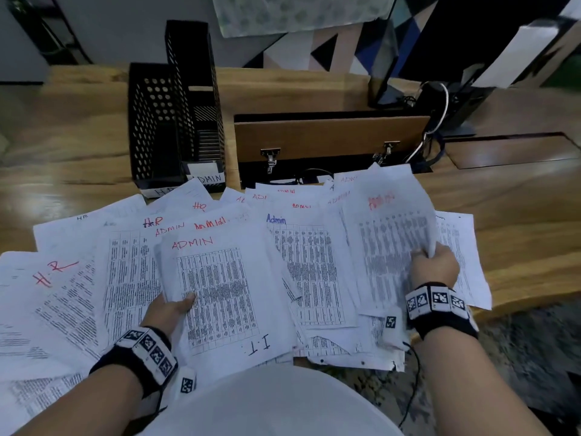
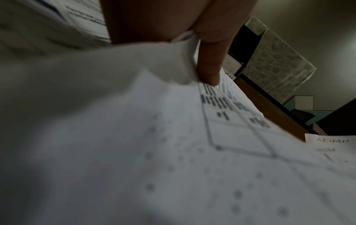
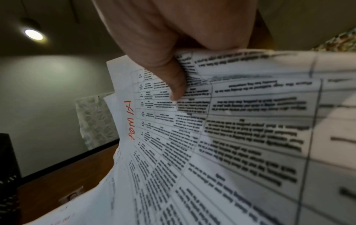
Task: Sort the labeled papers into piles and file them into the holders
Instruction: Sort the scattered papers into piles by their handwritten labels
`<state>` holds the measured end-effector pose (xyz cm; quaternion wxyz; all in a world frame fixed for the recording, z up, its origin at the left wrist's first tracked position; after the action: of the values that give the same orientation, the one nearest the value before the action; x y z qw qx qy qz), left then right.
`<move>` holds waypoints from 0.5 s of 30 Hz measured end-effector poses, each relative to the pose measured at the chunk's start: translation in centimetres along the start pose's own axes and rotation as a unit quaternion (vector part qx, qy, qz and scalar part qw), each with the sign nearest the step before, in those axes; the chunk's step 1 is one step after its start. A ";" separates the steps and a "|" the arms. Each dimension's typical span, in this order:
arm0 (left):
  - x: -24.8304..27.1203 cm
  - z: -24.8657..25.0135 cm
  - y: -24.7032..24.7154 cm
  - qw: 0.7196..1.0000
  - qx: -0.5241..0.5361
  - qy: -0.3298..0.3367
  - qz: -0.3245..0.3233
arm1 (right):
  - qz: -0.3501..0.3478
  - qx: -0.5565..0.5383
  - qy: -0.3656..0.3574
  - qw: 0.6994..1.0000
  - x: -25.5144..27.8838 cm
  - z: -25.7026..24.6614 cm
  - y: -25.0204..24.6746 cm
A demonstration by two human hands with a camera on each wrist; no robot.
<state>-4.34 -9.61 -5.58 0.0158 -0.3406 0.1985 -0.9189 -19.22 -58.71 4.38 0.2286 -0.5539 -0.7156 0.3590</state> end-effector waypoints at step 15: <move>1.9 2.0 0.5 0.998 -0.001 0.036 -0.043 | 0.169 -0.386 -0.153 0.894 2.6 -14.6 -11.5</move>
<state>-4.54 -11.11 -3.21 -0.0307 -0.3156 0.1850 -0.9302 -16.60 -53.84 22.36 -0.1791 -0.6491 -0.7199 0.1684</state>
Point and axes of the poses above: each hand's wrist, its own x-axis away from the middle knuckle, its own y-axis out of the palm, z = x × y, the point moved 6 cm from there along -x, towards the middle knuckle, and after that the axes turned 5 degrees about z, right-handed, at the moved point
